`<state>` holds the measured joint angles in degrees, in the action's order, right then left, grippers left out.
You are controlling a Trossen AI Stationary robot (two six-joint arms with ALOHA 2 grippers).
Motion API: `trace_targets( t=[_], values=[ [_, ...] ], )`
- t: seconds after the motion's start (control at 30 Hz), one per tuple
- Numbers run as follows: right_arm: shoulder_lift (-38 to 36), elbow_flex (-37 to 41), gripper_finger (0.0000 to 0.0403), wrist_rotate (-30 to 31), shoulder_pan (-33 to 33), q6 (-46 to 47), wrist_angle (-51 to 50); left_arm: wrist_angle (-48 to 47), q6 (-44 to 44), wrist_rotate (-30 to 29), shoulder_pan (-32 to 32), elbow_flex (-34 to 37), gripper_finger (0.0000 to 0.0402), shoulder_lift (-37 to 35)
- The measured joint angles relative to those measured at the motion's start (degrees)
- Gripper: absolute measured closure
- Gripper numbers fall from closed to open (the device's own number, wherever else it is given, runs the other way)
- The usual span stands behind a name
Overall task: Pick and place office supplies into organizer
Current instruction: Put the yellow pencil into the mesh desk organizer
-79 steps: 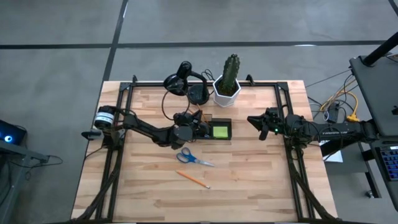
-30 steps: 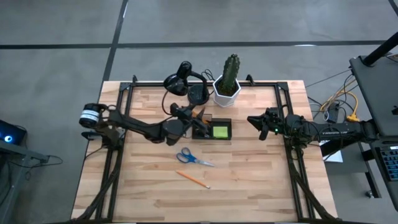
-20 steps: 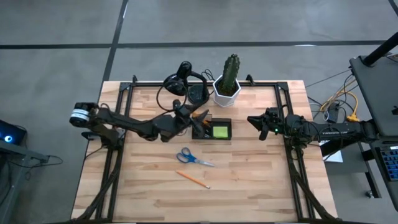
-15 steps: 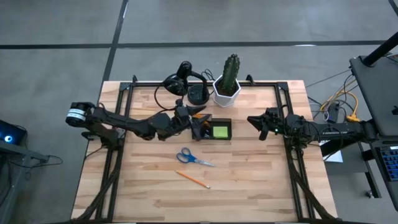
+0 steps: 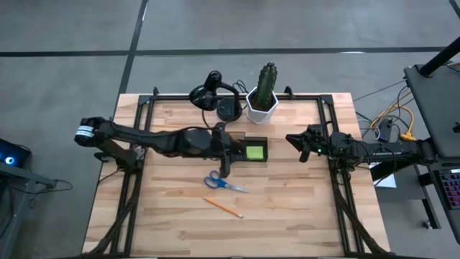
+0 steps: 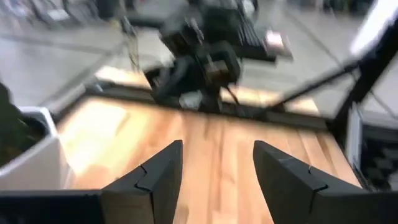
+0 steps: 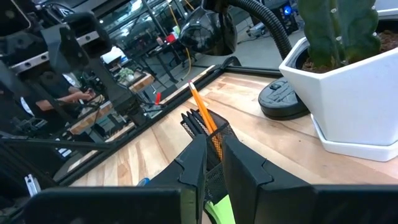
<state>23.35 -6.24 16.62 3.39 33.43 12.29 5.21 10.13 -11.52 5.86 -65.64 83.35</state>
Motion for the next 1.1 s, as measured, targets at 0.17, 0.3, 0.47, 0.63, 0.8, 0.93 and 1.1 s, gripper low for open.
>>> trace_targets(
  t=[0.17,0.3,0.47,0.63,0.8,0.93,1.1],
  values=[
    [0.0,0.0,0.036,0.0,0.0,0.0,0.0,-6.3,0.0,5.2,0.4,-3.8,0.0221,1.1],
    [0.0,0.0,0.036,0.0,0.0,0.0,0.0,-7.9,0.0,7.5,1.4,-4.0,0.0221,1.9],
    [0.0,0.0,0.036,0.0,0.0,-0.2,0.0,-9.7,0.1,10.9,3.4,-4.1,0.0221,4.6],
    [0.0,0.0,0.036,0.0,0.0,-0.2,0.0,-11.1,0.1,12.0,5.4,-4.1,0.0221,7.1],
    [0.0,0.0,0.036,0.0,0.0,-0.4,0.0,-13.7,0.0,13.1,7.4,-4.9,0.0221,9.1],
    [0.0,0.0,0.036,0.0,0.0,-0.4,-0.1,-19.9,-1.6,14.3,9.5,-8.5,0.0221,11.3],
    [0.1,0.0,0.036,0.0,0.0,-0.6,-0.2,-28.6,-4.7,14.9,10.5,-12.0,0.0221,14.2]
  ],
)
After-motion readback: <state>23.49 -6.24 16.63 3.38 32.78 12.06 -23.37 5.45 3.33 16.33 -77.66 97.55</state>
